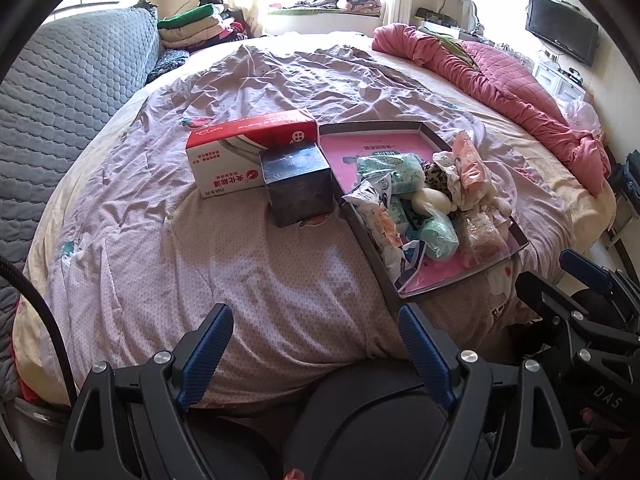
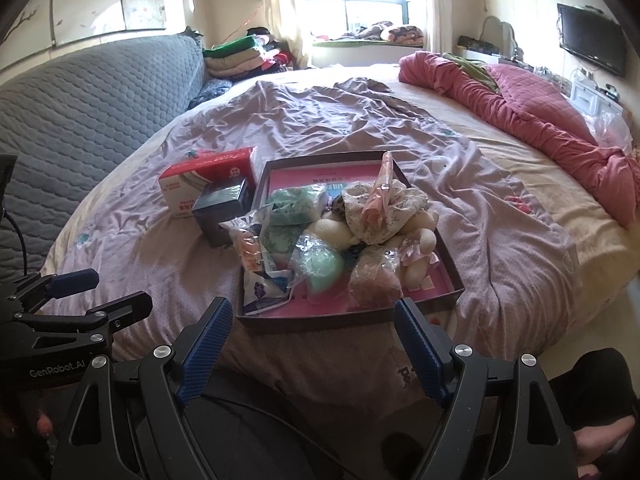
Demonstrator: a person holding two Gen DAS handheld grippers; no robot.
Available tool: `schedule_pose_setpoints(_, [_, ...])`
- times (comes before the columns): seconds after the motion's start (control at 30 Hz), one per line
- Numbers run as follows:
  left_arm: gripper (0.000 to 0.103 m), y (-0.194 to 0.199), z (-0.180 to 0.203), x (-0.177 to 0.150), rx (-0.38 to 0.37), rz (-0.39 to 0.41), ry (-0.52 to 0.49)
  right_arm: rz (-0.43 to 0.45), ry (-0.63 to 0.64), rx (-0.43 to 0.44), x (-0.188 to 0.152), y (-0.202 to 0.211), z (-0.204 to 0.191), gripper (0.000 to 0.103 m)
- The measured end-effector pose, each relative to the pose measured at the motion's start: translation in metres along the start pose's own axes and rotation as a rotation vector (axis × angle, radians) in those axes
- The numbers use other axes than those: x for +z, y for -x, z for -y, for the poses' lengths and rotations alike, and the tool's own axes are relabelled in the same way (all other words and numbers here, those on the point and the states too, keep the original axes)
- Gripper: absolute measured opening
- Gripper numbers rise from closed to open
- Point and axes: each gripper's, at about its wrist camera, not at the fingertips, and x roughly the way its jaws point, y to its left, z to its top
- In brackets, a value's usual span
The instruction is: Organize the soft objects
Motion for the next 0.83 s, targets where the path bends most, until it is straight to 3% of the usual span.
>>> schedule_pose_setpoints(0.83, [0.084, -0.0101, -0.0018, -0.0019, 0.01, -0.026, -0.006, -0.002, -0.002, -0.012, 0.0016, -0.0032, -0.0004, 0.084])
